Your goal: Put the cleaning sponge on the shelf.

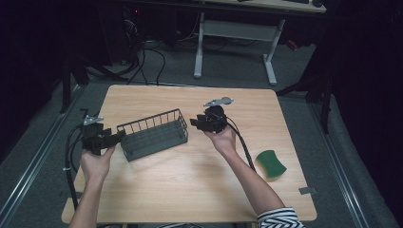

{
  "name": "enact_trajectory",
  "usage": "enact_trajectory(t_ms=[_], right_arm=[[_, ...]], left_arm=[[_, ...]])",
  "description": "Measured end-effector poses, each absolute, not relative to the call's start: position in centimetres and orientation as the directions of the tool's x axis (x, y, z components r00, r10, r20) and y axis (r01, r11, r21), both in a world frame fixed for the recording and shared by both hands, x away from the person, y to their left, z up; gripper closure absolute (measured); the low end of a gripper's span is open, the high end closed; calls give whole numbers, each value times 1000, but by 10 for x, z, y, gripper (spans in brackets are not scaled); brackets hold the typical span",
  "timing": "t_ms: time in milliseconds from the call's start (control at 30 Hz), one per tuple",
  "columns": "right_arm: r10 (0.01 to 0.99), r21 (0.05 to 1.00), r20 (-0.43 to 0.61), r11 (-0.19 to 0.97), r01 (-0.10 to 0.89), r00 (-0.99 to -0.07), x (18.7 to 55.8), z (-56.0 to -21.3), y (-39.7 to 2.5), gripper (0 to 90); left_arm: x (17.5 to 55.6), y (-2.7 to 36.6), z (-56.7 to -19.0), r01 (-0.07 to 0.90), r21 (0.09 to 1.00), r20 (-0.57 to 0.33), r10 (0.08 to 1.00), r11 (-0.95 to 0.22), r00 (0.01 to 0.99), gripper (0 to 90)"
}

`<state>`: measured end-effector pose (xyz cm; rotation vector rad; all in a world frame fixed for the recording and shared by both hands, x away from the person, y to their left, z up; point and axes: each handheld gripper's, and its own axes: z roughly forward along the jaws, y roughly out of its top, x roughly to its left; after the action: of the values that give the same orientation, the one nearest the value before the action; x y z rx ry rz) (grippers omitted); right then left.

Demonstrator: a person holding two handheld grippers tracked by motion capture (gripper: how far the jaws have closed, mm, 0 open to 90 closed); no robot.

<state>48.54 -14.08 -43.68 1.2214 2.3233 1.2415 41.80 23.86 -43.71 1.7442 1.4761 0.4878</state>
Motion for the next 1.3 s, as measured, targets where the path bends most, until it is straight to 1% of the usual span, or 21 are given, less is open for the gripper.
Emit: enact_trajectory(t_ms=[233,333,533,733,833,900,1000,1100,1300], right_arm=[[745,777,196,278,564,-637,489,-438,-129,625],[740,770,192,294,566,-645,490,-438,-123,644],[735,765,188,306,567,-651,495,-440,-113,675],[738,735,186,334,590,-649,499,-444,-106,715],[739,721,177,352,597,-650,500,-447,-105,748],[736,719,181,353,598,-652,500,-447,-105,761],[739,716,156,373,590,-656,498,-445,-104,772],[737,717,177,358,598,-653,497,-445,-106,778],[741,718,167,361,595,-651,492,-445,-109,781]], left_arm=[[422,240,-438,654,756,-186,954,-15,237,448],[423,240,-439,656,755,-185,955,-14,233,462],[425,238,-442,660,751,-179,955,-22,236,522],[427,237,-447,668,744,-176,954,-33,244,585],[427,237,-451,670,741,-178,951,-40,253,648],[426,236,-450,667,744,-172,951,-46,257,667],[425,236,-449,666,744,-169,951,-49,259,680],[424,236,-448,667,744,-169,951,-50,260,696],[419,231,-446,671,739,-163,950,-61,266,707]])
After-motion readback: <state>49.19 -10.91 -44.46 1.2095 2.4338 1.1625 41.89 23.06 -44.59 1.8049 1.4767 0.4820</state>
